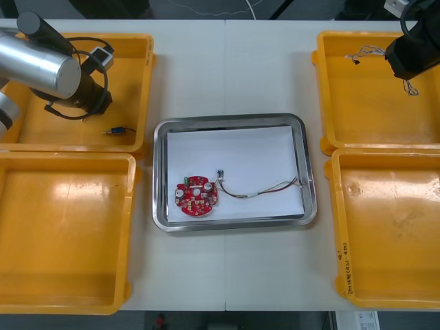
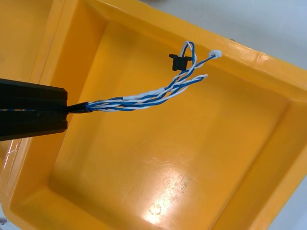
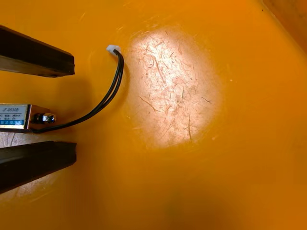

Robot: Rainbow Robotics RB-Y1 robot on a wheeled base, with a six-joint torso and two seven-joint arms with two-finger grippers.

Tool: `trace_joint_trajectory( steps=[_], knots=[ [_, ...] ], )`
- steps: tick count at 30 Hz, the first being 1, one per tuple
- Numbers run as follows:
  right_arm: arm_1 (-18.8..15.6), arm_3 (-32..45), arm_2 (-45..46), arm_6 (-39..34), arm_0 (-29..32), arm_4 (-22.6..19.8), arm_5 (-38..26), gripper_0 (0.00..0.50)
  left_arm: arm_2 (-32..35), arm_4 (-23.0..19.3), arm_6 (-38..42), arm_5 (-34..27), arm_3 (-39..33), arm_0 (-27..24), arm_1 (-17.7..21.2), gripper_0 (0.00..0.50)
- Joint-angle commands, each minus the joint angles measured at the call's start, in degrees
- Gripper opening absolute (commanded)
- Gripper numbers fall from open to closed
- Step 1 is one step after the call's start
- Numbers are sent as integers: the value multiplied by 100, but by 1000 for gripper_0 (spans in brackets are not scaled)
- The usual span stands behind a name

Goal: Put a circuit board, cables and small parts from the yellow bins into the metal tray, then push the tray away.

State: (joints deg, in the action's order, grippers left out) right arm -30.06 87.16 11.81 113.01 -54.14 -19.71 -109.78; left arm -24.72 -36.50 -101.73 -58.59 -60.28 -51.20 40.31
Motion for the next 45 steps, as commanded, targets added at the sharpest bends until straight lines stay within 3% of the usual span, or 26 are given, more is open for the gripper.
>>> trace_joint_trajectory(
  steps=[1,12,27,37,45],
  knots=[
    [-193,187,208,-33,-255,46,-22,0,55,-59,-655,-65,34,49,143,424],
    [-193,187,305,28,-255,46,-22,0,600,-50,-743,-900,-396,22,143,500],
    [-193,187,357,125,-290,108,-22,0,1013,-288,-1015,-1647,-511,-83,152,500],
    [-193,187,357,151,-290,108,-22,0,1180,-323,-1121,-2500,-493,-373,152,500],
    [-193,187,357,195,-290,169,-22,1,1250,-349,-1244,-2772,-133,-681,152,500]
  ],
)
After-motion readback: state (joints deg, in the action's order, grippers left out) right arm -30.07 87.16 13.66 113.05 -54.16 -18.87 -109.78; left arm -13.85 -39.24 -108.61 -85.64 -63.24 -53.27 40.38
